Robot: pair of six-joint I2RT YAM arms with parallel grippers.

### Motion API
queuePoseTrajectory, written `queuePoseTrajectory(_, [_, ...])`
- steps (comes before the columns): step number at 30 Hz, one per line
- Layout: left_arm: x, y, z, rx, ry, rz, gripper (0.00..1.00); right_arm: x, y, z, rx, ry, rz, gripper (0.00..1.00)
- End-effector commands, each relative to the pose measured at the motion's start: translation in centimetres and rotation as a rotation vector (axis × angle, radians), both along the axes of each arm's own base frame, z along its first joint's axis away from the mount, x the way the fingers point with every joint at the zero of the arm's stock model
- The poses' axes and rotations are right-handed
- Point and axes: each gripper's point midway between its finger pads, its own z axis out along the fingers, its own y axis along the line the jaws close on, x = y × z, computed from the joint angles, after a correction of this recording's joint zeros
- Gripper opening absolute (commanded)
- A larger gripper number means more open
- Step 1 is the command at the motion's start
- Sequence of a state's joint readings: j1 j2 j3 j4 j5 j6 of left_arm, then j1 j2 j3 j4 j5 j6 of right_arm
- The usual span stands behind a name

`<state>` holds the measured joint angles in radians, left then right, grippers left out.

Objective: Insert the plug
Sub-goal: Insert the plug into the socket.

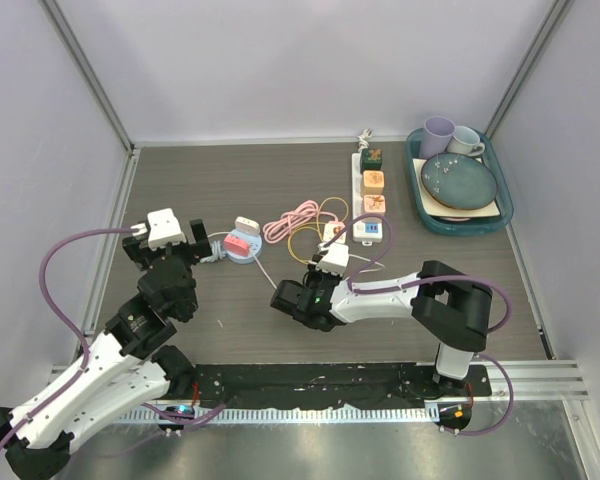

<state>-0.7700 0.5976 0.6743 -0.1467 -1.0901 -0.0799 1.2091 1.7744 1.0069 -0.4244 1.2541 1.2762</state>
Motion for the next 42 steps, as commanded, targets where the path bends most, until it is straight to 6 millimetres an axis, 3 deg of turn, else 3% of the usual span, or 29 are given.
queuePoseTrajectory(1, [0.1, -0.2, 0.9, -0.067, -0.051, 0.0, 1.0, 0.4, -0.7, 3.2, 0.057, -0.104, -0.055, 0.01])
queuePoseTrajectory(8, [0.0, -0.1, 0.9, -0.071, -0.054, -0.002, 1.0, 0.3, -1.4, 3.4, 0.057, -0.105, -0.057, 0.01])
queuePoseTrajectory(20, [-0.1, 0.1, 0.8, -0.07, -0.052, 0.006, 1.0, 0.1, -1.3, 0.7, -0.026, -0.056, -0.043, 0.01])
queuePoseTrajectory(38, [-0.1, 0.1, 0.9, -0.068, -0.052, 0.004, 1.0, 0.3, 0.3, -0.7, -0.033, 0.027, 0.003, 0.01])
queuePoseTrajectory(42, [-0.1, 0.2, 0.9, -0.067, -0.052, 0.006, 1.0, -0.1, 0.2, -1.9, -0.053, 0.077, 0.021, 0.01])
